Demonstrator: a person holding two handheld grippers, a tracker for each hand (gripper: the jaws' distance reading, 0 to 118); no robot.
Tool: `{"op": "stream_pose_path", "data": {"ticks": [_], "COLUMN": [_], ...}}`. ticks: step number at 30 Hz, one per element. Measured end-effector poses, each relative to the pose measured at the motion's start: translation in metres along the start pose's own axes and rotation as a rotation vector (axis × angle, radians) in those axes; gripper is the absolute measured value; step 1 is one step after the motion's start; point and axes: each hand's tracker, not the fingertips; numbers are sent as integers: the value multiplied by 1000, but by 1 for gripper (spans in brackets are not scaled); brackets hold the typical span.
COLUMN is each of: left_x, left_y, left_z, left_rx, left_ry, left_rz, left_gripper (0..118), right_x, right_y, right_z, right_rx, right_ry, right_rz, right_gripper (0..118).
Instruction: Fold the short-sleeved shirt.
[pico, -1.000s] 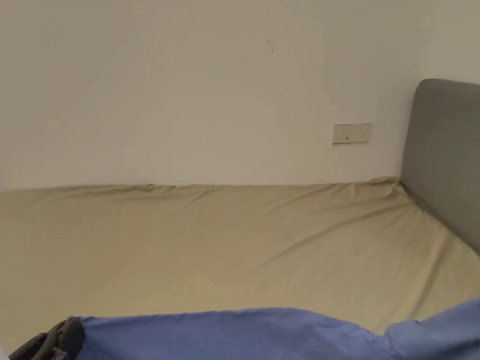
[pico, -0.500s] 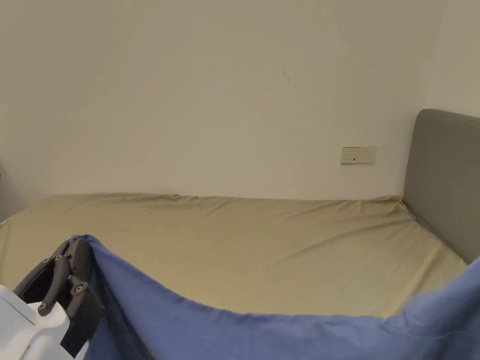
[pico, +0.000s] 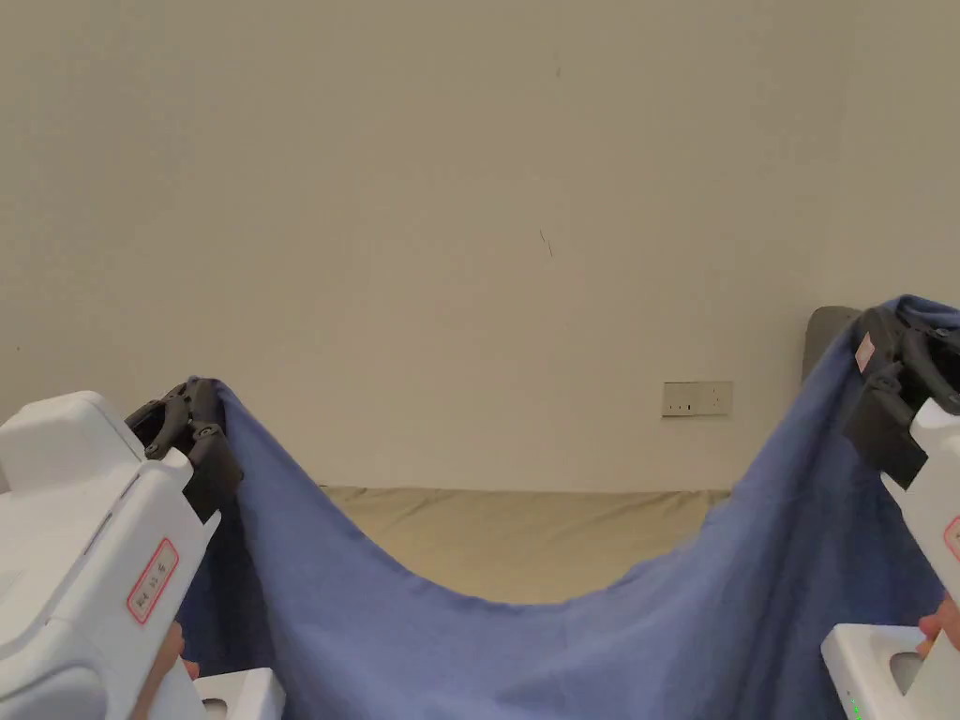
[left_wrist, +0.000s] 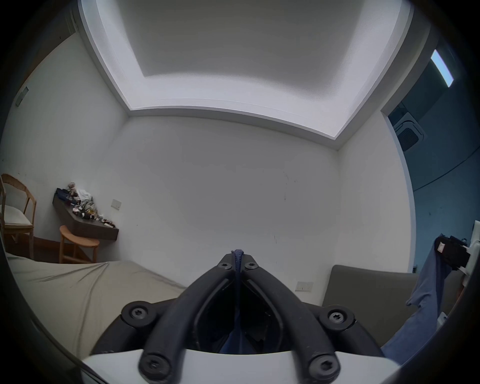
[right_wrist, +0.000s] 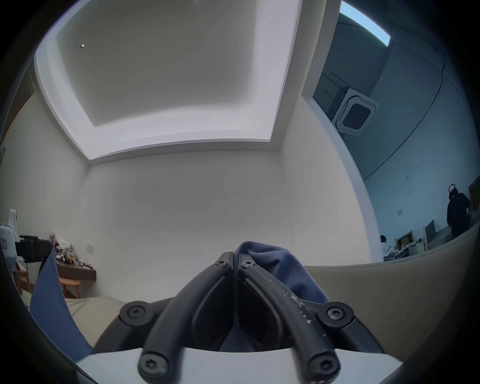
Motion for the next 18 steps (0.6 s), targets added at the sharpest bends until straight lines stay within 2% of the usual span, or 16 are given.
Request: {"op": "stream_pose_path", "data": {"ticks": [2, 9, 12, 18], "left_x": [2, 10, 12, 10], "left_y": [3, 1, 5, 3], "left_z": [-43, -154, -178, -195], "left_rx": [-2, 8, 29, 72], "left_ry": [-6, -14, 1, 6], "left_rz": [11, 40, 50, 80], "left_gripper": [1, 1, 1, 1], "right_x": [0, 6, 10, 17], "right_y": [-2, -12, -15, -8], "right_z": [-42, -148, -178, -198], "right_rx": [0, 37, 44, 97], "right_ry": [2, -18, -34, -67], "right_rz": [-2, 72, 88, 111], "right_gripper": [5, 5, 5, 5]}}
